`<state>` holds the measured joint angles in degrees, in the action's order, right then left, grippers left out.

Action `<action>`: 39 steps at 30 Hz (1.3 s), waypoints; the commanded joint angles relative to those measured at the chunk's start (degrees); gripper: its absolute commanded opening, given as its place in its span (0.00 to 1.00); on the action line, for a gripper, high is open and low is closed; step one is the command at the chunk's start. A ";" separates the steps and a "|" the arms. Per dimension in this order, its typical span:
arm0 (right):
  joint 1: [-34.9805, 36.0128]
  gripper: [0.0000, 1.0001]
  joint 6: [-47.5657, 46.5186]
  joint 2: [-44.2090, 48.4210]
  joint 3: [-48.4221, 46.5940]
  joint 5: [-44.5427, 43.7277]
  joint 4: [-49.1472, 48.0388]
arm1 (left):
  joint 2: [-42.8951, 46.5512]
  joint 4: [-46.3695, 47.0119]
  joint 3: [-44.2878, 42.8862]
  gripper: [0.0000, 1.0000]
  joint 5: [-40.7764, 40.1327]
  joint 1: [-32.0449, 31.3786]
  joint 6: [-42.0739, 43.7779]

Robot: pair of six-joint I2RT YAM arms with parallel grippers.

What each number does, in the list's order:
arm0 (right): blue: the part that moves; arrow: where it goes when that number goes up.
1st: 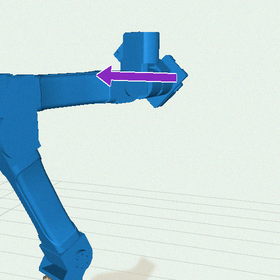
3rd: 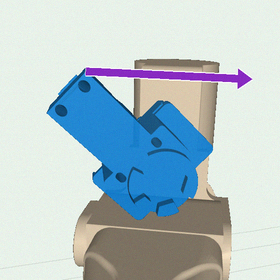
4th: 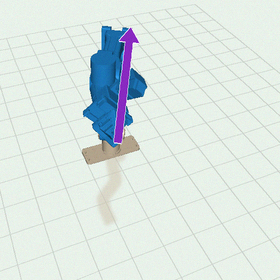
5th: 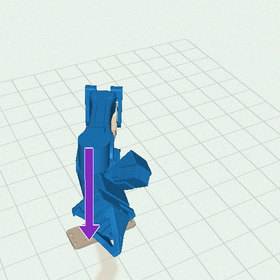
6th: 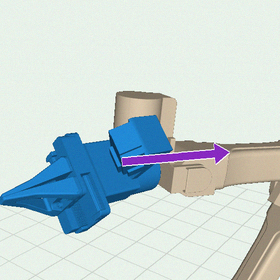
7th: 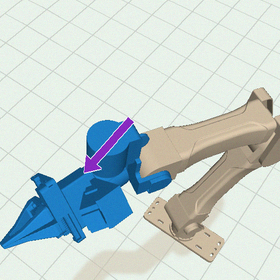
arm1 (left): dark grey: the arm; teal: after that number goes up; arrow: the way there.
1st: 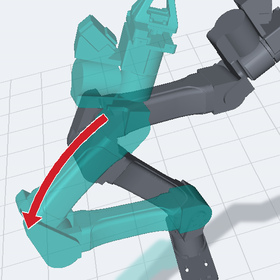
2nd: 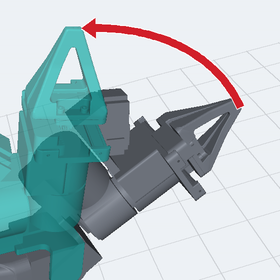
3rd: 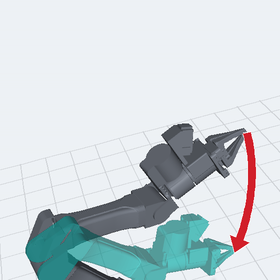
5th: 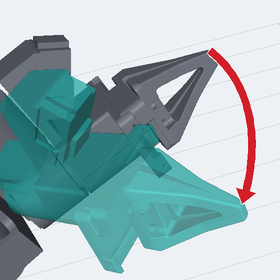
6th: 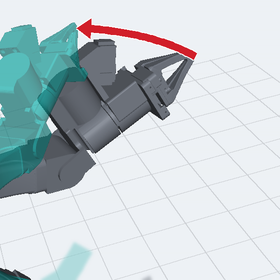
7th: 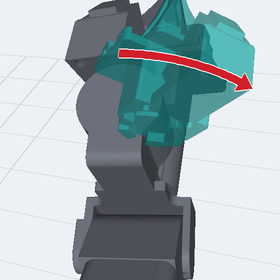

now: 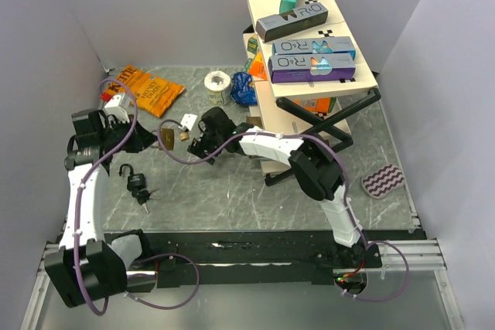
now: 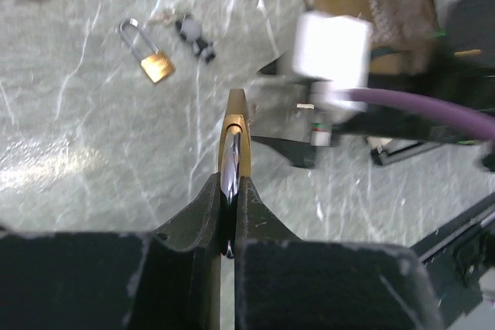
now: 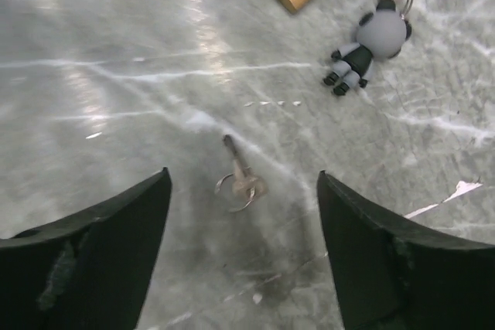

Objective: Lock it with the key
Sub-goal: Place the key at the center of the board, then place the lock at the center of the board.

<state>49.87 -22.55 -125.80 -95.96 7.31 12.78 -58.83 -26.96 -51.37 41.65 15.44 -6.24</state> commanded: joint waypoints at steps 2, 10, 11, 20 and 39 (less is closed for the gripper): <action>2.34 0.88 -3.73 13.20 6.90 7.62 -8.71 | -3.22 -3.70 -8.03 0.01 3.78 0.11 5.54; 4.71 0.99 -3.21 22.17 13.69 15.36 -16.81 | -7.53 -12.58 -9.62 0.01 10.29 0.12 12.47; 4.89 1.00 -3.29 22.70 13.96 15.71 -18.73 | -7.70 -13.81 -9.71 0.01 12.21 0.11 13.18; 6.56 1.00 -6.00 21.21 13.08 20.37 -21.39 | -6.39 -17.51 -9.10 0.01 19.16 0.11 16.08; 9.99 0.91 -6.55 17.16 12.38 10.18 -22.70 | -2.70 -14.17 -6.02 0.01 22.87 0.11 10.98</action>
<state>59.35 -29.08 -107.90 -82.91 20.32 -6.94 -63.70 -44.01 -56.75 58.67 15.51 6.15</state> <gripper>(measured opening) 0.961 0.078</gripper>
